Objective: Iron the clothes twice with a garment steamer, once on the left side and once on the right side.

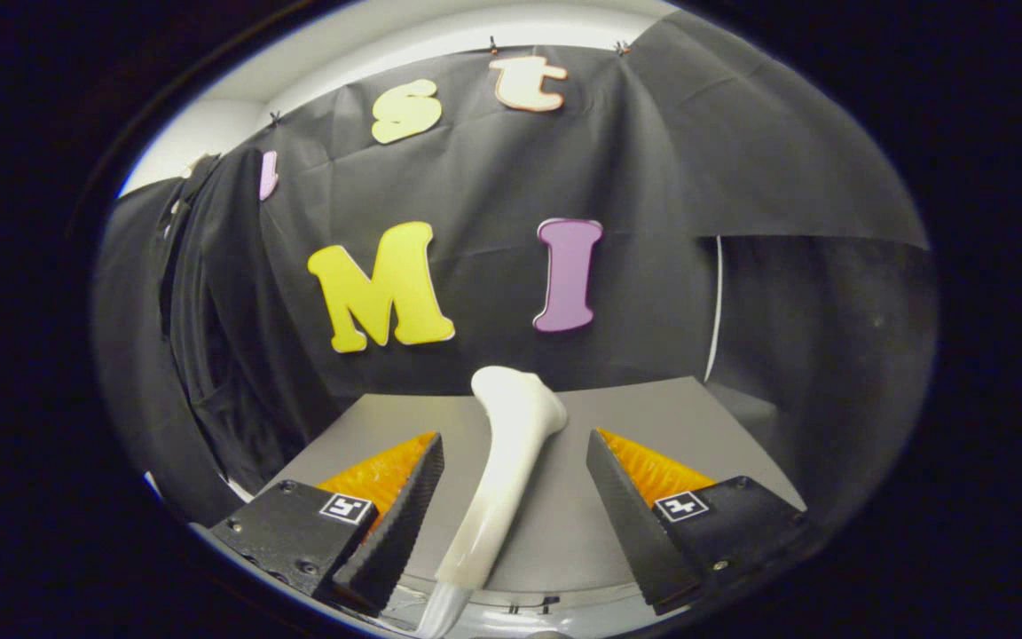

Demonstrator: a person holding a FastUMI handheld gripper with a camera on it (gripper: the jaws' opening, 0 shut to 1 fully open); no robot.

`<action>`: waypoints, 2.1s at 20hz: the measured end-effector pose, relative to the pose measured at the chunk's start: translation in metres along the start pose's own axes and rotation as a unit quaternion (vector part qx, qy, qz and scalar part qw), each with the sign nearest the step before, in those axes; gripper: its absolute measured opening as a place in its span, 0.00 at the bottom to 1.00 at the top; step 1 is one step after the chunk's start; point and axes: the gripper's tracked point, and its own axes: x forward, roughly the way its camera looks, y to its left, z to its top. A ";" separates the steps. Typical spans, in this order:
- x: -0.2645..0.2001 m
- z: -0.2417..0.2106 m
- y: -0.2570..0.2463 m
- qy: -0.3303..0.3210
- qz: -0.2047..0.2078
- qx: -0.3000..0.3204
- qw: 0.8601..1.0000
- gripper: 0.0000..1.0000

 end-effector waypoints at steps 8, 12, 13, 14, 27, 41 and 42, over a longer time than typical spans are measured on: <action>0.054 -0.031 -0.008 0.079 0.018 0.032 0.996 0.90; 0.058 -0.038 -0.006 0.097 0.031 0.066 0.993 0.69; 0.060 -0.042 -0.004 0.101 0.033 0.069 0.992 0.68; 0.060 -0.041 -0.004 0.102 0.034 0.070 0.992 0.63; 0.026 -0.020 0.038 0.068 0.061 0.103 0.991 0.37; -0.103 0.065 0.221 -0.071 0.040 0.016 0.997 0.36; -0.110 0.073 0.240 -0.084 0.038 0.005 0.996 0.36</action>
